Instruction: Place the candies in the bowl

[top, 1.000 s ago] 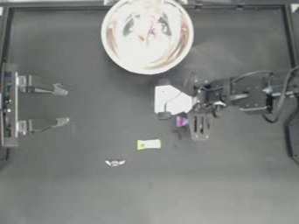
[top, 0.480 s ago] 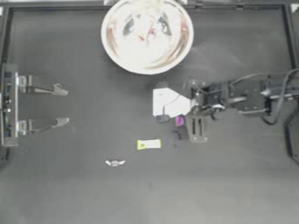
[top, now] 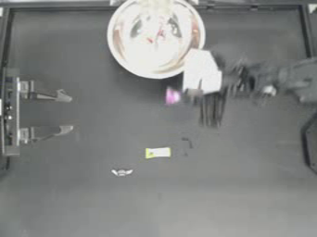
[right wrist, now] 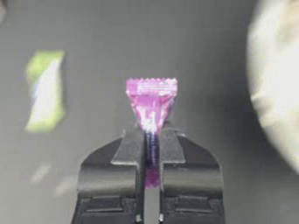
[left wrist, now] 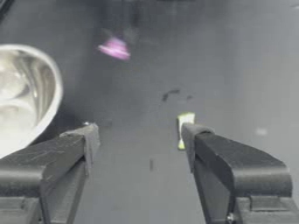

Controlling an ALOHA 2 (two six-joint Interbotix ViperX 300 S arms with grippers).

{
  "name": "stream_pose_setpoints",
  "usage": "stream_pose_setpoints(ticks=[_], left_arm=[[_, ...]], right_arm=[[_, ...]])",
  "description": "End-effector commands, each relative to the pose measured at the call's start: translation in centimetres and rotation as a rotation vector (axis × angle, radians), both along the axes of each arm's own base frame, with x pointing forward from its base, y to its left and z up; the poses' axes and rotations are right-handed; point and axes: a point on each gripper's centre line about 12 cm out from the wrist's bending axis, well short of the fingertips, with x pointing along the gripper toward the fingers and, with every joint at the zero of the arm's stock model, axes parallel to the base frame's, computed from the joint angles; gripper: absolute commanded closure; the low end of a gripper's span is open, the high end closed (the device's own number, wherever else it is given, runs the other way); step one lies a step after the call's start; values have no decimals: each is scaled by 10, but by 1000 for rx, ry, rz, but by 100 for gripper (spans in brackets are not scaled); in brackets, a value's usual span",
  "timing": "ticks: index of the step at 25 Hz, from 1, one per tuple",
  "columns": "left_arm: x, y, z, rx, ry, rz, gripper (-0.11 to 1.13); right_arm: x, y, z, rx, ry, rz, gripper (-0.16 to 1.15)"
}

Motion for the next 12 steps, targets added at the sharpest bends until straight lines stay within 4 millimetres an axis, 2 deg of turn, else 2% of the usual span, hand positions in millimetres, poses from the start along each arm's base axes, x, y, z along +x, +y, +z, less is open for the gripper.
stream_pose_setpoints(ticks=[1,6,12], left_arm=[[1,0,2,-1,-10,-2,10],[1,0,3,-2,-12,-2,10],[1,0,2,-4,-11,0,10]], right_arm=[[-2,-28,30,-71,-142,-59,70],[-3,-68,37,-145,-253,-135,69],[18,-104,25,-183,-300,-175,69]])
